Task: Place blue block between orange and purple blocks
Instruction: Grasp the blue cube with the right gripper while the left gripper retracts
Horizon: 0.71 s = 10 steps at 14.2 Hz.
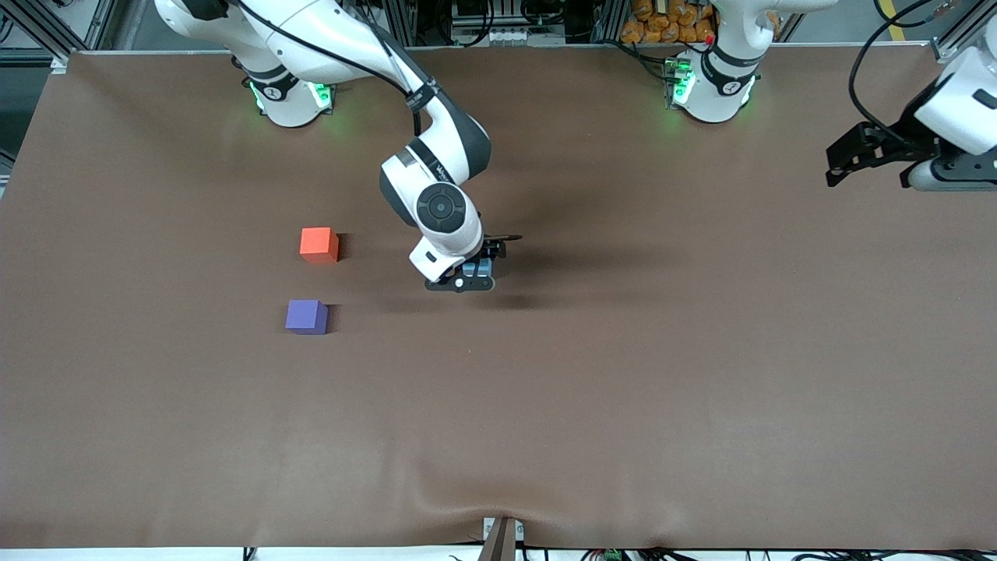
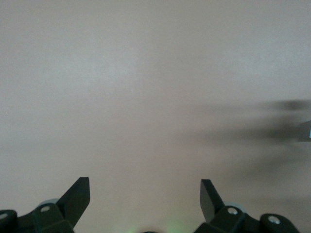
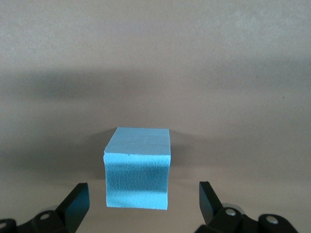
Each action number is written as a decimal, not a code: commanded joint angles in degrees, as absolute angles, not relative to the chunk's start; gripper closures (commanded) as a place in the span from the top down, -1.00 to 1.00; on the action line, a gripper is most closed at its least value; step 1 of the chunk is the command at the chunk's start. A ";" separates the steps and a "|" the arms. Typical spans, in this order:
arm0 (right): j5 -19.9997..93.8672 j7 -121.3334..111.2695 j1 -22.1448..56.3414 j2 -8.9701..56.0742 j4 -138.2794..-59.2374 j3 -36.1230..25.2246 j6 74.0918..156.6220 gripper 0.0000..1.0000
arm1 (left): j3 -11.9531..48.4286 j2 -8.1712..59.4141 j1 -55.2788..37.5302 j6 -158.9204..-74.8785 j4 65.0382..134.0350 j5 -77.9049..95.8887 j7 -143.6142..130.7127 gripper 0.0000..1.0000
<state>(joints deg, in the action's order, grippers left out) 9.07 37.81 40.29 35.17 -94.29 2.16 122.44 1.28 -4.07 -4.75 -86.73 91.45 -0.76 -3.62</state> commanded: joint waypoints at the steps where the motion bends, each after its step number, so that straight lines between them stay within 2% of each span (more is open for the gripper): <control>1: 8.17 40.51 41.92 36.21 -94.92 1.49 125.50 1.00 | 1.14 -3.87 -3.60 -83.77 89.91 -0.35 -0.44 1.00; 5: 8.00 41.04 42.80 37.44 -94.92 1.41 126.65 1.00 | 1.05 -3.61 -3.60 -83.75 90.26 0.00 -1.14 1.00; 6: 7.04 41.04 42.98 37.44 -94.92 1.49 126.65 0.79 | 1.05 -3.17 -3.60 -83.93 90.00 0.09 -1.23 1.00; 7: 5.81 40.96 42.98 37.53 -94.92 1.49 126.65 0.49 | 1.05 -3.16 -3.60 -83.94 90.26 0.00 -1.23 1.00; 10: 3.60 40.96 42.89 37.71 -94.75 1.49 126.39 -0.57 | 1.05 -1.85 -3.60 -86.56 90.53 0.09 -1.32 1.00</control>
<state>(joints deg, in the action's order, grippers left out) 5.16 39.94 42.19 37.74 -94.71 2.09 126.16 0.90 -3.23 -3.84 -85.37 91.34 -0.76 -1.28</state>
